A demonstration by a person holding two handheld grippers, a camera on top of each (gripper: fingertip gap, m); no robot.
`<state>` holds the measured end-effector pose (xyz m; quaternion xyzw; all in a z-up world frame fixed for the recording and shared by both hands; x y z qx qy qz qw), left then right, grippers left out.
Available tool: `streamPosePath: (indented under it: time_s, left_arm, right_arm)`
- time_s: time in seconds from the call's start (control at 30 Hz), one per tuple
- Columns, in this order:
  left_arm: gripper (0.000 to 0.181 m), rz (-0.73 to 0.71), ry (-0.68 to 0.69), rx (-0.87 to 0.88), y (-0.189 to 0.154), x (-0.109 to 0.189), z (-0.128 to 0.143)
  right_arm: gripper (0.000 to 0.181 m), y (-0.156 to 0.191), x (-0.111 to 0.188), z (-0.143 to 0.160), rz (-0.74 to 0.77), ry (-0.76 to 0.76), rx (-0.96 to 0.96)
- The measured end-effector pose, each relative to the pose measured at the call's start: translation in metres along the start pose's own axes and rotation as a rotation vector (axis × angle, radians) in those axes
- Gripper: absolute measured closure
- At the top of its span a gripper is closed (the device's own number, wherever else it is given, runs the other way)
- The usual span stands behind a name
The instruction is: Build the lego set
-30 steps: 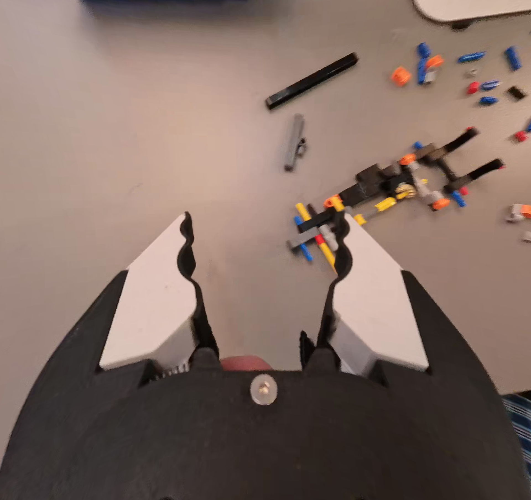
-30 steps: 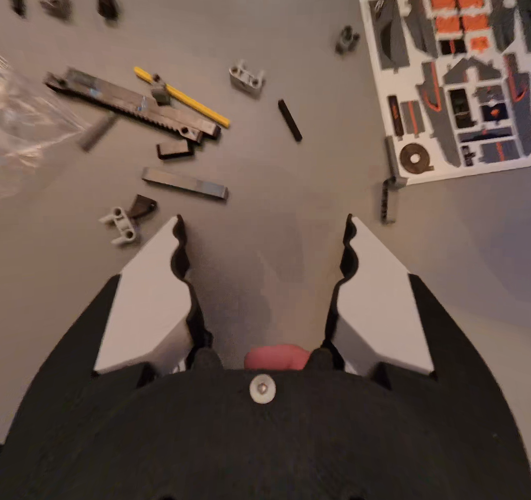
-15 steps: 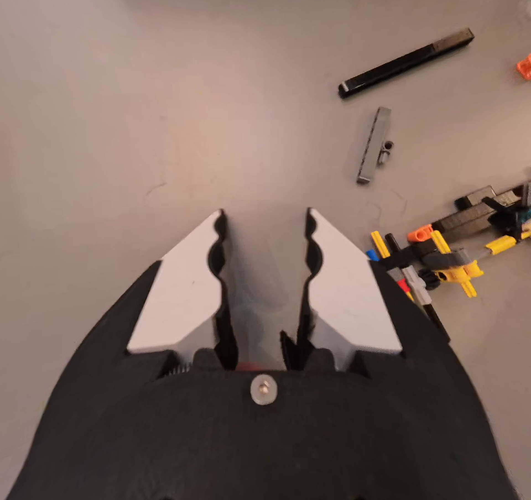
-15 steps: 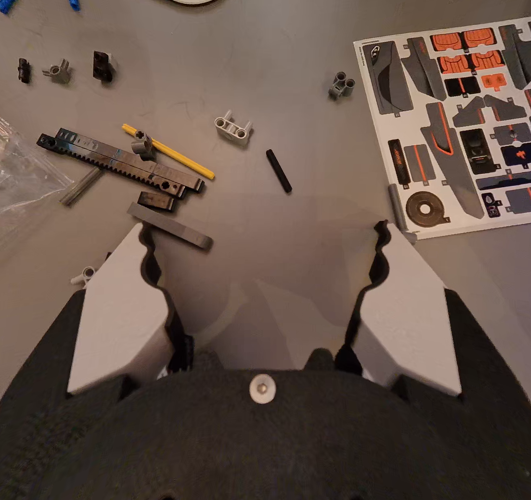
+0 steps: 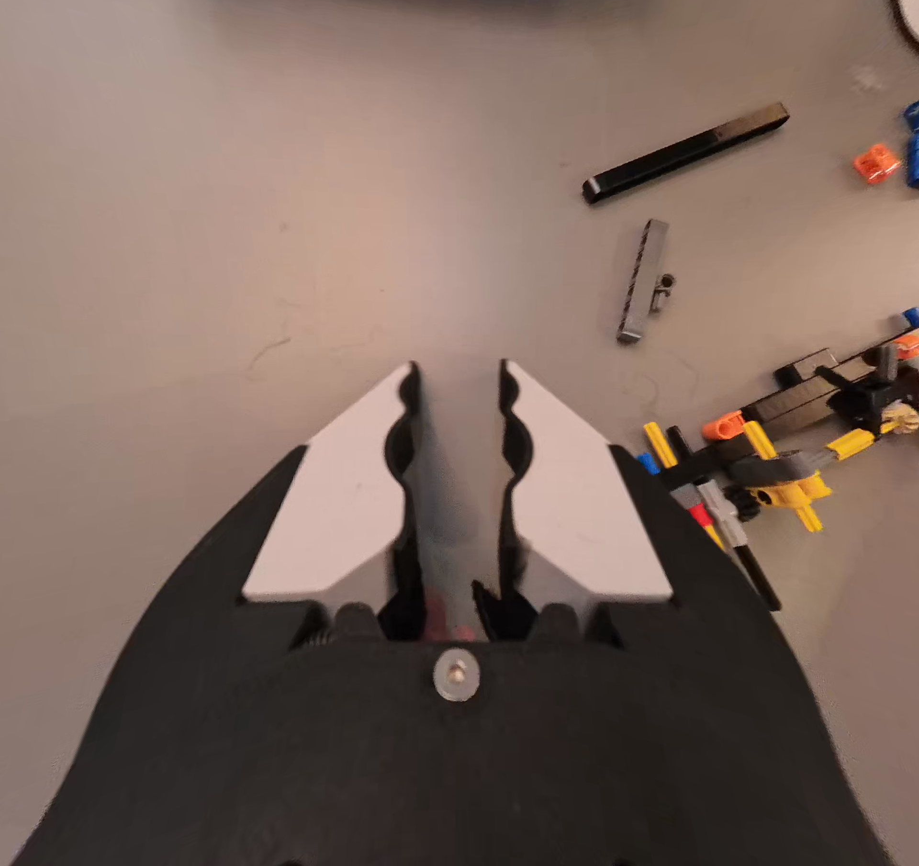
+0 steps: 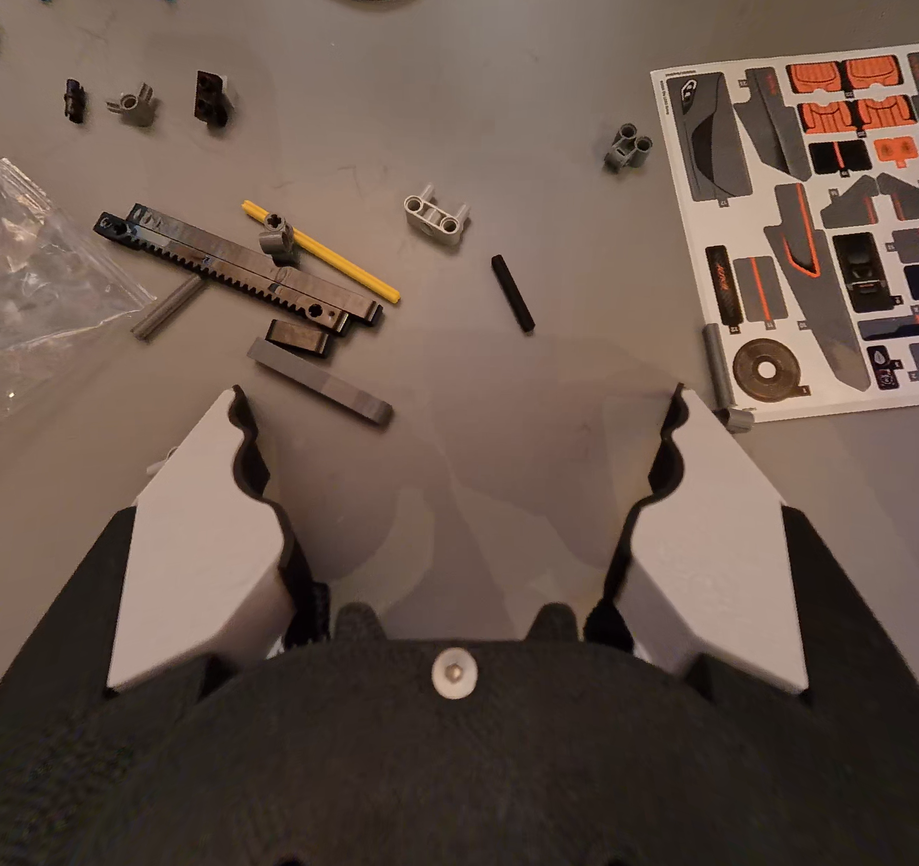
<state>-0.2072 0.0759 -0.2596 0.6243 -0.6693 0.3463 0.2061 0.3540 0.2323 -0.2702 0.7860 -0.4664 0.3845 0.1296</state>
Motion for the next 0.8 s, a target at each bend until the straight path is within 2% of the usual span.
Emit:
streamPosePath:
  time_s: [0.03,0.17,0.27,0.3,0.37,0.4,0.5,0.53,0.57,0.8]
  left_arm:
    - [0.161,0.023,-0.009,0.02,0.001,0.0,0.0]
    - [0.158,0.091,-0.016,0.057,0.007,0.001,-0.001]
    - [0.122,0.089,-0.018,0.017,0.004,0.0,-0.003]
    - [0.106,0.031,0.003,-0.022,0.004,-0.001,-0.002]
    - [0.039,-0.175,0.015,-0.069,0.007,-0.007,-0.005]
    - [0.024,-0.244,0.002,-0.076,0.009,-0.008,-0.008]
    - [0.028,-0.155,-0.02,-0.06,0.011,-0.014,-0.006]
    - [0.041,-0.064,0.005,-0.021,0.01,-0.017,-0.005]
    - [0.025,-0.042,0.019,-0.003,0.013,-0.019,-0.005]
    - [0.024,-0.05,0.034,-0.019,0.014,-0.019,-0.005]
  right_arm:
    - [0.026,0.0,0.0,0.0,0.0,0.0,0.0]
    - [0.026,0.0,0.0,0.0,0.0,0.0,0.0]
    - [0.026,0.0,0.0,0.0,-0.001,0.001,0.0]
    - [0.026,0.0,0.0,0.0,-0.001,0.001,0.0]
    - [0.026,0.0,0.0,0.0,-0.001,0.0,0.0]
    - [0.026,0.0,0.0,0.0,-0.001,0.0,0.0]
    - [0.026,0.0,0.0,0.0,0.0,0.0,0.0]
    - [0.026,0.0,0.0,0.0,0.0,0.0,0.0]
    - [0.026,0.0,0.0,0.0,0.0,0.0,0.0]
    - [0.026,0.0,0.0,0.0,-0.004,0.0,0.003]
Point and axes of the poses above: each gripper's, where its closed fingertips meet, x back along the fingers, z out of its underside, y = z × x across the jaws, the point moved 9 cm from there along x, back along the fingers, and after that the axes turned 12 degrees about z, right-handed, at the moved point
